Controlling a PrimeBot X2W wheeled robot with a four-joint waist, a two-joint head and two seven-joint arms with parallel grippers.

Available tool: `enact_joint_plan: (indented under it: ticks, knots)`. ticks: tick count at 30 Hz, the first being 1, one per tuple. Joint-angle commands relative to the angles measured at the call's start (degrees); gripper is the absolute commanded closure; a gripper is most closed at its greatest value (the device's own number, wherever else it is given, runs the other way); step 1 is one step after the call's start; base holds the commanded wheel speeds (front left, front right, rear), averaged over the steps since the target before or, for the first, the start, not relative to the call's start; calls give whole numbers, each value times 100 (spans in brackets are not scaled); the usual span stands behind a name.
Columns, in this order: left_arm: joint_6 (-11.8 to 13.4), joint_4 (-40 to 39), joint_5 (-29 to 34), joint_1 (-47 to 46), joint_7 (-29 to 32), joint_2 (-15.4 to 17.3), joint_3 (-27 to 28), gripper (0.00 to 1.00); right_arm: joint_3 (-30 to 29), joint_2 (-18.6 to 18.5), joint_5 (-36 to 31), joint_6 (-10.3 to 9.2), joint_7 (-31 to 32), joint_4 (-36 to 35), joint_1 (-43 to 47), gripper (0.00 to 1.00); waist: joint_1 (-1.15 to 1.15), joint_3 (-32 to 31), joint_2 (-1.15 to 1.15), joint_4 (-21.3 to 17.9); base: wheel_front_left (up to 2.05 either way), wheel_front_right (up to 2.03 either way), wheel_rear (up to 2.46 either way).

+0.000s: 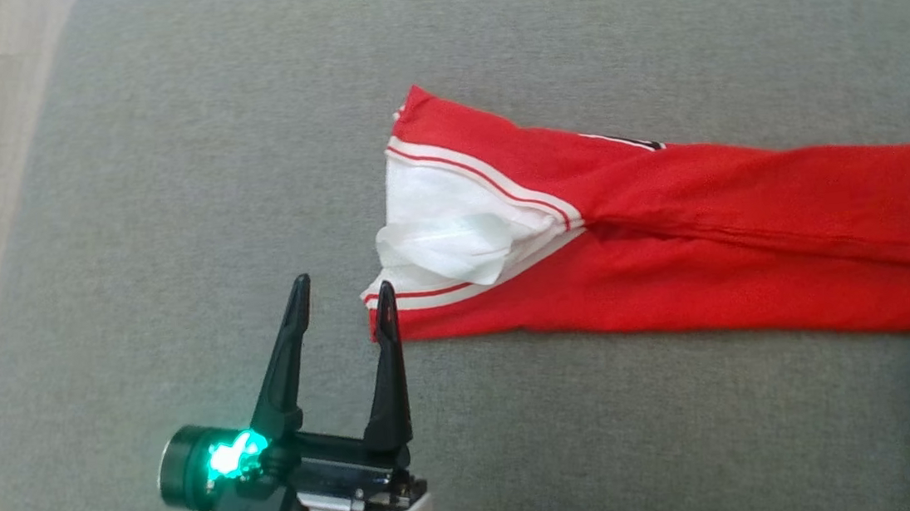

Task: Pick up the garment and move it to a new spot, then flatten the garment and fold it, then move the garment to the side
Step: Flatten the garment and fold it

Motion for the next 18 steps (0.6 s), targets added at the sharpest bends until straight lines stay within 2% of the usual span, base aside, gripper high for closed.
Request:
enact_joint_plan:
  ticks: [1, 3, 4, 5, 6, 12, 18]
  knots:
    - [-72, -231, 98, 24, -29, -83, 292, 0, 77, -65, -91, -4, 60, -18, -65, 0, 0, -30, 0, 78, 0, 0, 0]
    - [-201, -250, 204, 94, -29, -173, 453, 0, 102, 18, -180, -4, 222, 181, -17, 2, 0, -42, 0, 99, 0, 0, 0]
    - [-243, -250, 230, 115, -29, -198, 499, 0, 128, 45, -199, -4, 265, 219, 8, 24, 0, -48, 0, 99, 0, 0, 0]
    - [-283, -245, 255, 133, -29, -220, 543, 0, 165, 69, -197, -4, 303, 245, 31, 67, 0, -54, 0, 95, 0, 0, 0]
    - [-319, -239, 277, 151, -29, -242, 585, 0, 212, 88, -190, -4, 331, 260, 52, 100, 0, -63, 0, 87, 0, 0, 0]
    - [-487, -216, 373, 217, -29, -341, 768, 0, 459, 21, -118, -4, 372, 155, 112, 100, 0, -107, 0, -4, 0, 0, 0]
    - [-600, -204, 434, 256, -29, -387, 917, 0, 216, -412, -240, -4, 236, -76, 12, 100, 0, -186, 0, -171, 0, 0, 0]
